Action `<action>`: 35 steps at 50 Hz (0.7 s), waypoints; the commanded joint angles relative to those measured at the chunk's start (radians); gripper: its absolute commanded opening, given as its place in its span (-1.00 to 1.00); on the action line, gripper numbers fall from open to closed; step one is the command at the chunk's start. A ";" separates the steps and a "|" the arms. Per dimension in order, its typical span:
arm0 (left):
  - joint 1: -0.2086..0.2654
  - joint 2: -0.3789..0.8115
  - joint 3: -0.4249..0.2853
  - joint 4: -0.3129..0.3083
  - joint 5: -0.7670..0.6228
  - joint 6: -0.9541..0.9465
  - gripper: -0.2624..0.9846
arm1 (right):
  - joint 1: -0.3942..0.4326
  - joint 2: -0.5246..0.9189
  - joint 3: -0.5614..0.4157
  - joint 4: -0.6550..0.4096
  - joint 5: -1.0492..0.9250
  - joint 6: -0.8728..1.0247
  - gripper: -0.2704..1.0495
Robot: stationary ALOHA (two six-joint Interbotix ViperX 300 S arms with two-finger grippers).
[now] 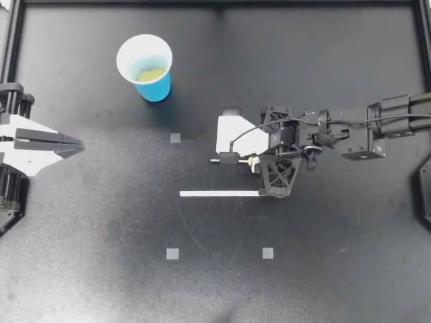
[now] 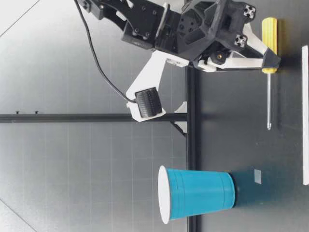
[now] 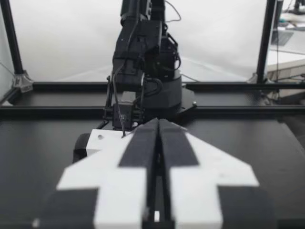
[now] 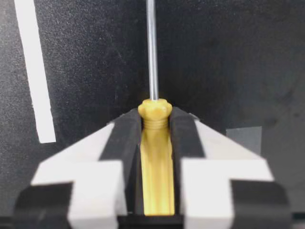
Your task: Pick up the screwdriver with the right arm, hand it over to the left arm then place it into the cup.
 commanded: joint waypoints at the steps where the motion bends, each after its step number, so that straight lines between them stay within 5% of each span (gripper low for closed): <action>1: -0.003 0.011 -0.011 0.000 -0.009 0.000 -0.43 | -0.008 -0.020 -0.008 0.005 0.005 0.002 -0.40; 18: -0.003 0.118 0.035 -0.031 -0.144 -0.003 -0.37 | 0.005 -0.183 0.106 0.094 -0.221 0.014 -0.49; 35: -0.003 0.261 0.012 -0.075 -0.270 0.000 0.37 | 0.115 -0.299 0.249 0.160 -0.822 0.077 -0.49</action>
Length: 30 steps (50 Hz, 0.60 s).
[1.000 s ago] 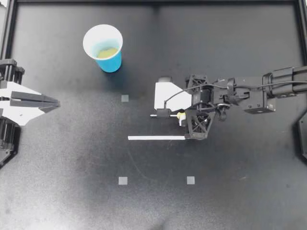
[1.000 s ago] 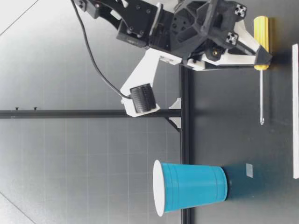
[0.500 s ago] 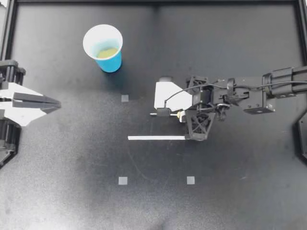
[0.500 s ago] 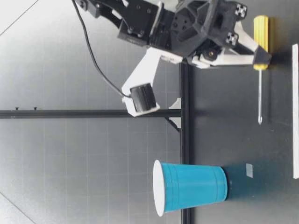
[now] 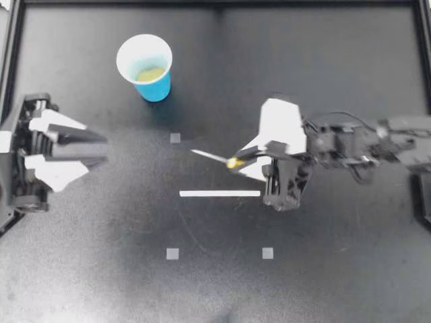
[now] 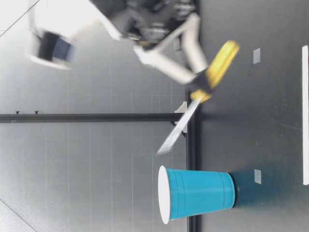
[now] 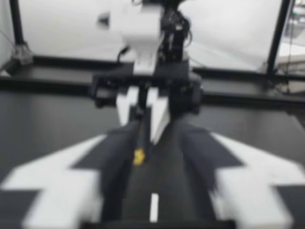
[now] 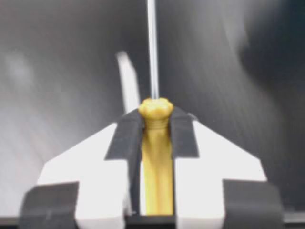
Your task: Pick up the screwdriver with the right arm, hand it over to the left arm then place it into the cup.
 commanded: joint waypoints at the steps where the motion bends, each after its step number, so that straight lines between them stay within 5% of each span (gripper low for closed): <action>1: -0.003 0.041 -0.034 -0.002 -0.040 0.003 0.40 | 0.029 -0.028 0.014 0.003 -0.195 0.023 -0.49; 12: -0.003 0.152 -0.066 -0.008 -0.224 0.005 0.47 | 0.052 0.025 0.026 -0.002 -0.523 0.081 -0.49; 30: -0.003 0.322 -0.149 -0.008 -0.371 0.011 0.47 | 0.052 0.091 -0.092 -0.031 -0.597 0.067 -0.49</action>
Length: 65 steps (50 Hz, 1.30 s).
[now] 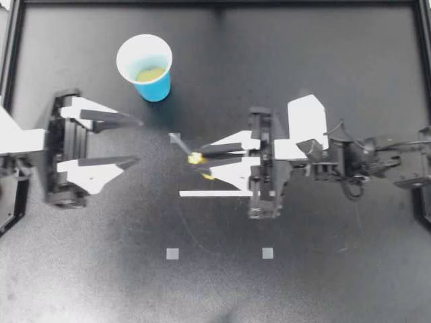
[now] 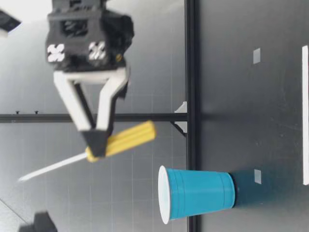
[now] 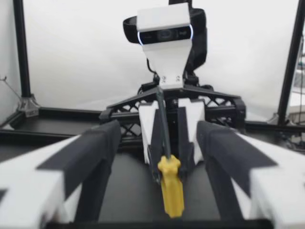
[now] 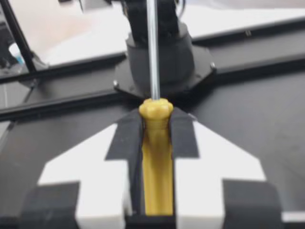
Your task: Pick up the screwdriver with the right arm, hand it over to the left arm then place it into the cup.
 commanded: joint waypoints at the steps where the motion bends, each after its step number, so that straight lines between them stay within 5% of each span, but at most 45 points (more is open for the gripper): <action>1: -0.003 0.021 -0.041 0.000 -0.020 0.000 0.47 | 0.003 -0.009 -0.040 -0.006 -0.014 -0.005 -0.49; 40: -0.011 0.121 -0.149 0.017 -0.037 -0.031 0.43 | 0.003 0.002 -0.084 -0.005 -0.026 -0.029 -0.49; 57: -0.011 0.133 -0.153 0.058 -0.037 -0.069 -0.42 | -0.003 0.002 -0.084 -0.006 -0.035 -0.026 -0.49; 65: -0.011 0.132 -0.153 0.058 -0.037 -0.069 -0.52 | -0.003 0.003 -0.084 0.000 -0.034 -0.015 -0.49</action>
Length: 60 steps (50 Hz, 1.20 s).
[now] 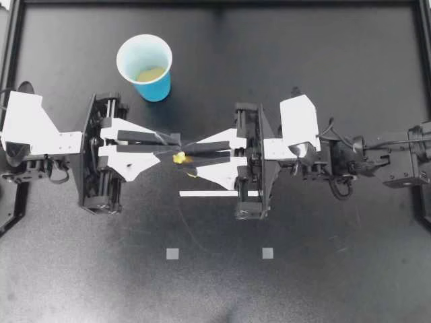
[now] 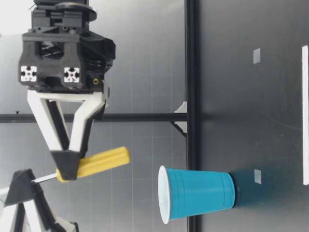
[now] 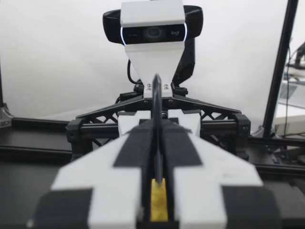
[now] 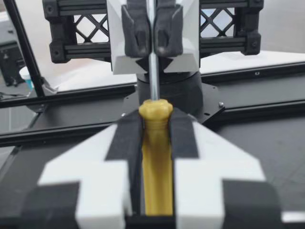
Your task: Pick up the screwdriver with the right arm, hand it over to the left arm then place it into the cup.
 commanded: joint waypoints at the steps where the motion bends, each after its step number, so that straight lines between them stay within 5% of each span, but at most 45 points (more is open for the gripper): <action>1: -0.003 -0.006 -0.021 0.003 -0.011 0.000 -0.52 | -0.005 -0.012 -0.023 0.009 -0.011 0.003 -0.49; 10: -0.003 -0.008 -0.018 0.005 -0.011 -0.002 -0.52 | -0.005 -0.015 -0.025 0.014 -0.009 0.005 -0.35; 25: -0.003 -0.020 -0.003 0.003 -0.011 0.005 -0.52 | -0.005 -0.021 -0.021 0.058 -0.008 0.000 0.46; 33: 0.014 -0.049 0.031 -0.025 -0.009 0.048 -0.52 | -0.005 -0.074 0.006 0.058 -0.014 -0.005 0.49; 46: 0.160 -0.133 0.112 -0.175 -0.003 0.238 -0.52 | -0.005 -0.216 0.114 0.058 -0.051 -0.005 0.49; 60: 0.390 -0.120 0.109 -0.272 0.003 0.371 -0.52 | -0.005 -0.279 0.175 0.063 -0.092 -0.005 0.49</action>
